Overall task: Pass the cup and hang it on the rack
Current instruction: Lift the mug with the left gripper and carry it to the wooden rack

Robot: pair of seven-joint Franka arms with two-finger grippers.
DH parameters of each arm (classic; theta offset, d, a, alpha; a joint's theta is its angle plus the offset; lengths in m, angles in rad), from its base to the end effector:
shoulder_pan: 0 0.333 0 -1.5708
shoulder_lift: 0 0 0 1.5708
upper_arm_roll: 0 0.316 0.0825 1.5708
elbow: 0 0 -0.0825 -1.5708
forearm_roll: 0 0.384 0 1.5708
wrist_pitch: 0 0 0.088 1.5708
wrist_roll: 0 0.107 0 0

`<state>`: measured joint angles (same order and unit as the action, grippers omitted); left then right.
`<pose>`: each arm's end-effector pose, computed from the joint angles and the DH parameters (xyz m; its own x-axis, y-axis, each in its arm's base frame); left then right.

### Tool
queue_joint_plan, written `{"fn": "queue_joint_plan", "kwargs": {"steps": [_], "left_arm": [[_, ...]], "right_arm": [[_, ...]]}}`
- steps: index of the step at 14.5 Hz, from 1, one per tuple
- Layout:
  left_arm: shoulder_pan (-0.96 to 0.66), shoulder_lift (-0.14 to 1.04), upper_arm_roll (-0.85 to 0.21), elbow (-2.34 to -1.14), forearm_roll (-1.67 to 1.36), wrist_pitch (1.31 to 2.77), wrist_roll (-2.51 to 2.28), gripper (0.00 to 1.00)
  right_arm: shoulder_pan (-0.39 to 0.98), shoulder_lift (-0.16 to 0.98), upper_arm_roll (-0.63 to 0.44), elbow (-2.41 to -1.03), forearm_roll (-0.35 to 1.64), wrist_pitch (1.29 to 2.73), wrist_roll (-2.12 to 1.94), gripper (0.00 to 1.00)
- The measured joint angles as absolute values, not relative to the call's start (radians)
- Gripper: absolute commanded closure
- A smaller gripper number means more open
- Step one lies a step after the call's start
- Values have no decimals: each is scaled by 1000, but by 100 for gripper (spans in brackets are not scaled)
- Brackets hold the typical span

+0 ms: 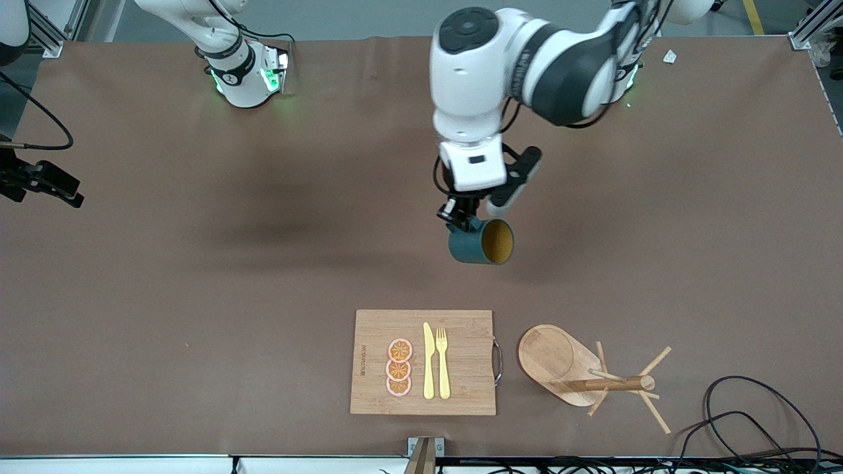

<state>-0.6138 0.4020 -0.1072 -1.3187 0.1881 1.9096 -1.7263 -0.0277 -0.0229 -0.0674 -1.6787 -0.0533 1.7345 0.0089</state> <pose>0.5422 -0.4399 0.5291 0.5500 0.8275 0.1131 0.8016 -0.5611 0.2065 0.5580 -0.0585 0.6007 0.9924 -0.0950 0.0788 -0.0991 -0.9938 0.0508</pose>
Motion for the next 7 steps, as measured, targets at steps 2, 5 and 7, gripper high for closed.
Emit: {"fn": "queue_joint_plan", "kwargs": {"steps": [2,5,7], "left_arm": [[-543,379,-107,-1319,66,1941,-1661,100],[-433,367,-107,-1319,-87,1979,-1588,100],[-371,367,-107,-1321,-191,1991,-1532,100]], "right_arm": [[-28,-22,-67,-1677,-53,1735,9,0],[-28,-20,-67,-1672,-53,1734,8,0],[-28,-18,-67,-1668,-53,1731,8,0]]}}
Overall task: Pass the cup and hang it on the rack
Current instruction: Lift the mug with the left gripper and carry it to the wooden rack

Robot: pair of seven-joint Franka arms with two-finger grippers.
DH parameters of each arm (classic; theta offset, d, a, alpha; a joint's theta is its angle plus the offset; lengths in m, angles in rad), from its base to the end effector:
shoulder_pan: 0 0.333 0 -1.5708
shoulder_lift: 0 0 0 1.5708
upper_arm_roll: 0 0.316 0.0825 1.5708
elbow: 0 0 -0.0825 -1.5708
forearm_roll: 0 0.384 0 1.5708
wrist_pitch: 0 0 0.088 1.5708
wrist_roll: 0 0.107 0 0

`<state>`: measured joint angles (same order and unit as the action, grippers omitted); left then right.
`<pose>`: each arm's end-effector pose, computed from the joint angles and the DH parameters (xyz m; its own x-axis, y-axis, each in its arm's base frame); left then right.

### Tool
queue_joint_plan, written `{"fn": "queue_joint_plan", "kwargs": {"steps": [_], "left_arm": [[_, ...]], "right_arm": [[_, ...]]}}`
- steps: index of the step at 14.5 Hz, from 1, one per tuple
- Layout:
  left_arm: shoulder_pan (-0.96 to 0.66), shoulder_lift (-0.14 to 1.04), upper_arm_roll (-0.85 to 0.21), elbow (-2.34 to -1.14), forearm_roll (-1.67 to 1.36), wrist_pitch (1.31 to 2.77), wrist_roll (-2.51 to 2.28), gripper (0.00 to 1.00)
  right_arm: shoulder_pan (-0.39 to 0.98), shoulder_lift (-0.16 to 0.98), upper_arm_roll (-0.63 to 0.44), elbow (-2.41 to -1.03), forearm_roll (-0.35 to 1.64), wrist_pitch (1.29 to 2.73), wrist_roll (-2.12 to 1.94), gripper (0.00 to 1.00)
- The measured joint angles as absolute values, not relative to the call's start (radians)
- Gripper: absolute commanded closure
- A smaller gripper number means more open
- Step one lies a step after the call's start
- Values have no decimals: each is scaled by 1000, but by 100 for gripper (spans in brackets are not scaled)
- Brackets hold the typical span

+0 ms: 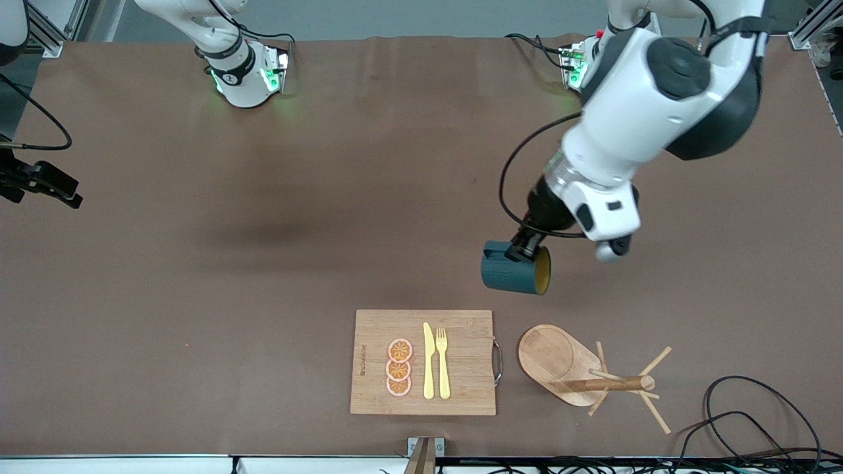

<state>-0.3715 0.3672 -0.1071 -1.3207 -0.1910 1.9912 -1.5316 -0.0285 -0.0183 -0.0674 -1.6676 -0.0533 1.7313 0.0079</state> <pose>0.6197 -0.3192 0.5623 0.4574 0.8630 -0.2146 0.8720 -0.3880 0.2986 0.5594 -0.0590 0.6033 0.9921 -0.0949 0.0821 -0.0993 -0.9937 0.0512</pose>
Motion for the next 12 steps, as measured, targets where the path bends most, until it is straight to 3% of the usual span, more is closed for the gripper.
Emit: {"fn": "queue_joint_plan", "kwargs": {"steps": [12], "left_arm": [[-71,433,-106,-1349,-887,1996,-1038,100]], "right_arm": [[-28,11,-64,-1653,-53,1691,7,0]]}}
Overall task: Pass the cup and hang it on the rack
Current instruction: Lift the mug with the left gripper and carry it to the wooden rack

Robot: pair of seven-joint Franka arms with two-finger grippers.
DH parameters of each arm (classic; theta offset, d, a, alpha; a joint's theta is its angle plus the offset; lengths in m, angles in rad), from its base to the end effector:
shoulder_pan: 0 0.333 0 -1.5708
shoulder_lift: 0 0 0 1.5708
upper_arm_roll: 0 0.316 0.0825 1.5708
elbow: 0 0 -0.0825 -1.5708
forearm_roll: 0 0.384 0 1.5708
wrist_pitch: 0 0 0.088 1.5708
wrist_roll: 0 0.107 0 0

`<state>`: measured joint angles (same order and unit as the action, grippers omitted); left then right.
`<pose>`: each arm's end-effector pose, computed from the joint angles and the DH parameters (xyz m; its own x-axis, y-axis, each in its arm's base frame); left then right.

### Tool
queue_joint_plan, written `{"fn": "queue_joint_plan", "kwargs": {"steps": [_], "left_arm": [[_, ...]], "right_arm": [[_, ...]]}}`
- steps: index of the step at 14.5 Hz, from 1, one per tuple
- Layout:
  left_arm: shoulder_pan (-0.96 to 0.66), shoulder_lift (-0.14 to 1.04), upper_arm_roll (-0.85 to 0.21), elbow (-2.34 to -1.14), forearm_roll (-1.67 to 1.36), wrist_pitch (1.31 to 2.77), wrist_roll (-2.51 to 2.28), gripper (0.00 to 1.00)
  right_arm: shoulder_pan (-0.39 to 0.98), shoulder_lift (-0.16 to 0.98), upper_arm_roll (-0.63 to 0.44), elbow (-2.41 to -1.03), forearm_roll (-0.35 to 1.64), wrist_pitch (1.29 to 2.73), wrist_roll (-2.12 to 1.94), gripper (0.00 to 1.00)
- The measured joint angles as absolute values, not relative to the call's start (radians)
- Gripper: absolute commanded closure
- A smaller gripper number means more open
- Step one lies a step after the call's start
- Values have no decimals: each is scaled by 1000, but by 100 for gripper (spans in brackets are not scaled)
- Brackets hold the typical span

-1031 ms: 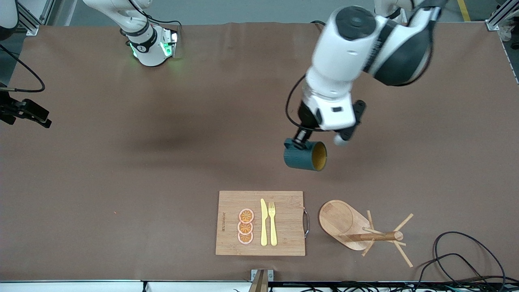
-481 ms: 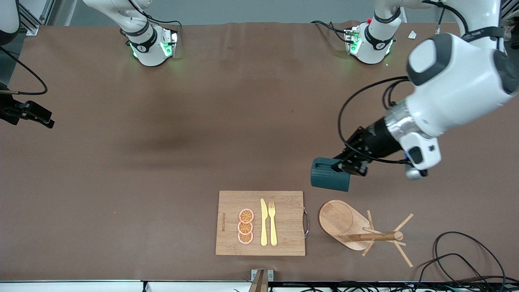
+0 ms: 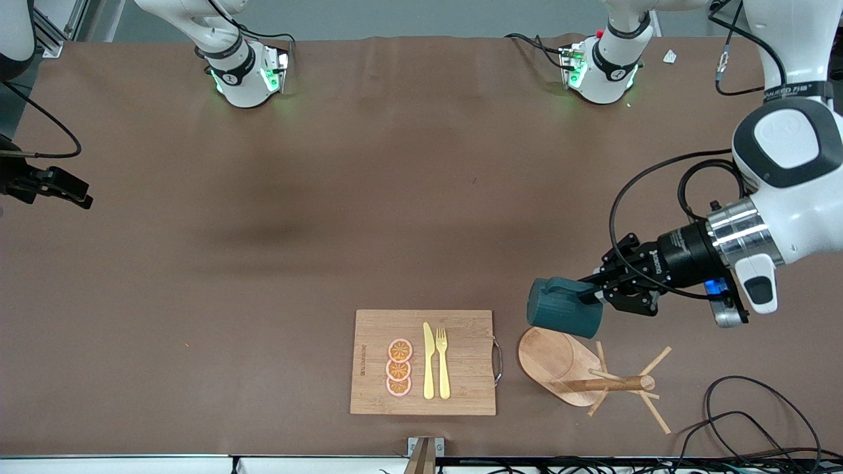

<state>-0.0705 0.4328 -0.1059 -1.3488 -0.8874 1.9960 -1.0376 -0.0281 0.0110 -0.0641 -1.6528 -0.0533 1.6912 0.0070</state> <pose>0.6969 -0.1568 0.5252 0.4499 0.6120 -0.6504 0.8789 -0.1741 0.4441 0.5640 -0.0571 0.5902 0.9953 -0.0926 0.0276 -0.0940 -0.9941 0.0535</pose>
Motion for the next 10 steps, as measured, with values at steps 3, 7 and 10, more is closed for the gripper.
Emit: {"fn": "queue_joint_plan", "kwargs": {"steps": [3,7,10], "left_arm": [[-67,492,-107,-1351,-951,2000,-929,100],[-43,547,-106,-1351,-1020,2004,-772,100],[-25,586,-106,-1351,-1075,2004,-727,100]], "right_arm": [[-23,11,-57,-1632,-36,1685,7,0],[-6,11,-54,-1626,18,1678,7,0],[2,11,-53,-1618,37,1678,7,0]]}}
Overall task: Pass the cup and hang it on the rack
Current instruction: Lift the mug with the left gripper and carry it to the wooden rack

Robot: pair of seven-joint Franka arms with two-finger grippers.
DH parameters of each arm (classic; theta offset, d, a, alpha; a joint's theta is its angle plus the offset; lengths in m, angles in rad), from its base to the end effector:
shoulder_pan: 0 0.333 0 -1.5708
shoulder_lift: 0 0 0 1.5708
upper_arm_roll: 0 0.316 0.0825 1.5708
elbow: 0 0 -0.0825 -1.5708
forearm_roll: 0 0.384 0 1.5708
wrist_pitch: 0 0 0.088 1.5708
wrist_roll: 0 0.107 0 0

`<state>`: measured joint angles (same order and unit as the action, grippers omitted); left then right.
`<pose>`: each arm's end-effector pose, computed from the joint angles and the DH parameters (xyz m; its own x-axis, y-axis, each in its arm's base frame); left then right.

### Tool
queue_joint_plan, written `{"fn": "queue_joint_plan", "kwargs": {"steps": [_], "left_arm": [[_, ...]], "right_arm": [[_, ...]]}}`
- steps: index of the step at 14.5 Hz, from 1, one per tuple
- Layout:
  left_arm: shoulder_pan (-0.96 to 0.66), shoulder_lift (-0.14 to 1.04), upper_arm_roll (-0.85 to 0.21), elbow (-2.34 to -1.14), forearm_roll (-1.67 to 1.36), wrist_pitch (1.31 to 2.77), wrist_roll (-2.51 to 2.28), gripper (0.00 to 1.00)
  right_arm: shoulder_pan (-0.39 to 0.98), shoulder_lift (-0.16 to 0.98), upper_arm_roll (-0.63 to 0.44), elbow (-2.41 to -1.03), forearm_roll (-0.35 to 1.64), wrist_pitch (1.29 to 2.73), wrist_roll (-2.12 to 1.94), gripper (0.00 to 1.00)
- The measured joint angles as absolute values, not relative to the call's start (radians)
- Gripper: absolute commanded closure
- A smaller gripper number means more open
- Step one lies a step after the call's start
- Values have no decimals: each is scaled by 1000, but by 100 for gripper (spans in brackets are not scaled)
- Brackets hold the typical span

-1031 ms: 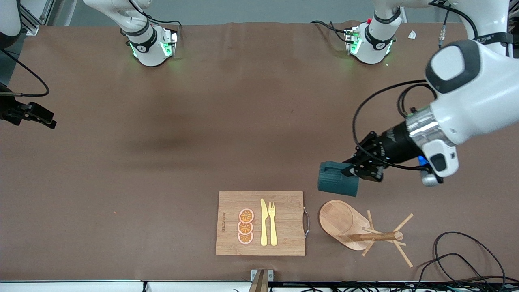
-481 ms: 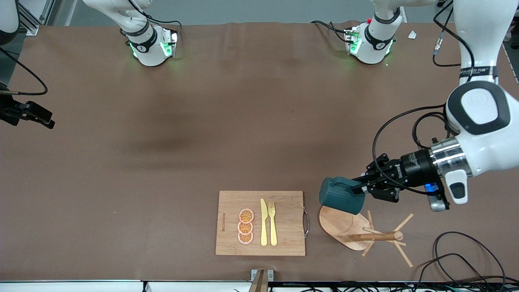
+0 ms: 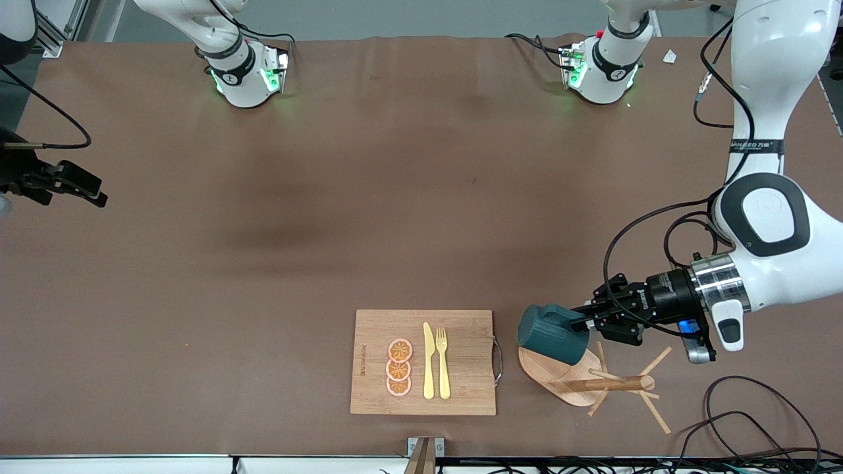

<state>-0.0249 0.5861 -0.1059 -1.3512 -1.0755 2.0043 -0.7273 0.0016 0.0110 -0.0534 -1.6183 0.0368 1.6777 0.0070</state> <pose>0.7275 -0.1307 0.4235 0.5378 0.4955 -0.6821 0.8307 -0.1735 0.5289 0.5666 -0.0256 0.6054 0.9969 -0.0626 0.0481 -0.0609 -0.9975 -0.0365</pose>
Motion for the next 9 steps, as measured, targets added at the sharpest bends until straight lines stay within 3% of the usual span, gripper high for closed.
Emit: {"fn": "queue_joint_plan", "kwargs": {"steps": [9], "left_arm": [[7,638,-110,-1346,-1120,2018,-644,100]], "right_arm": [[44,11,-55,-1592,63,1650,8,0]]}}
